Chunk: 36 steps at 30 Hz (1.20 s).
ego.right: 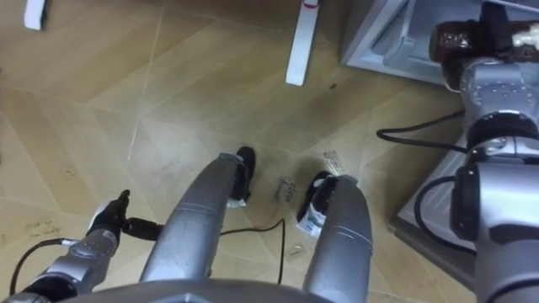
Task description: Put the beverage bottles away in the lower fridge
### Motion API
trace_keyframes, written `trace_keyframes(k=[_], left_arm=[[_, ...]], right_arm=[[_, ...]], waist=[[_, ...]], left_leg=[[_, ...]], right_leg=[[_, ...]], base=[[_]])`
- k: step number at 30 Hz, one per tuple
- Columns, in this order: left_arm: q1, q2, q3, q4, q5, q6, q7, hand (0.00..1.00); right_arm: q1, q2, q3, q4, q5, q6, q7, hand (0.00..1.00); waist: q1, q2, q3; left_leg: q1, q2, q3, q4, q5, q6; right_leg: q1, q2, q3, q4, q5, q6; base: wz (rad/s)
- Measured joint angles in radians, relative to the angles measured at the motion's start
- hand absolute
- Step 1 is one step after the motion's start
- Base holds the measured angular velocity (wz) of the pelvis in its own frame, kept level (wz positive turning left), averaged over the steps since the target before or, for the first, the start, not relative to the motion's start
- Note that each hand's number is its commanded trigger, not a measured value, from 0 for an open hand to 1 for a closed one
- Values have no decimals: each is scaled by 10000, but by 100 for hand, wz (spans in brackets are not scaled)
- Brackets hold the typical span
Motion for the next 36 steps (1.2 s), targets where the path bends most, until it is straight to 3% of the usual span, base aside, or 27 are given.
trace_keyframes(k=[12,17,23,36], left_arm=[[41,-2,81,-103,257,9,-313,0],[90,-11,219,23,460,-5,-363,0],[299,-15,260,58,454,9,-453,0],[329,-15,395,296,449,13,-529,0]], right_arm=[[-11,-3,-359,13,377,-31,17,0],[-11,-6,-358,493,363,-4,20,0],[-11,-5,-348,516,315,56,35,0],[4,1,-299,951,3,66,35,0]], waist=[[-22,40,-27],[-27,36,-32],[-55,31,-41],[-183,40,-37]], left_leg=[[146,4,-9,-11,-29,-49],[659,-119,39,-291,-25,-44],[1035,-105,281,-769,80,15],[1593,-99,292,-1259,122,90]], right_leg=[[133,-32,-51,51,-87,-48],[558,-149,-7,-32,-171,42],[749,-153,145,-335,-84,94],[1333,-116,46,-854,-51,161]], base=[[1],[4],[-4],[0]])
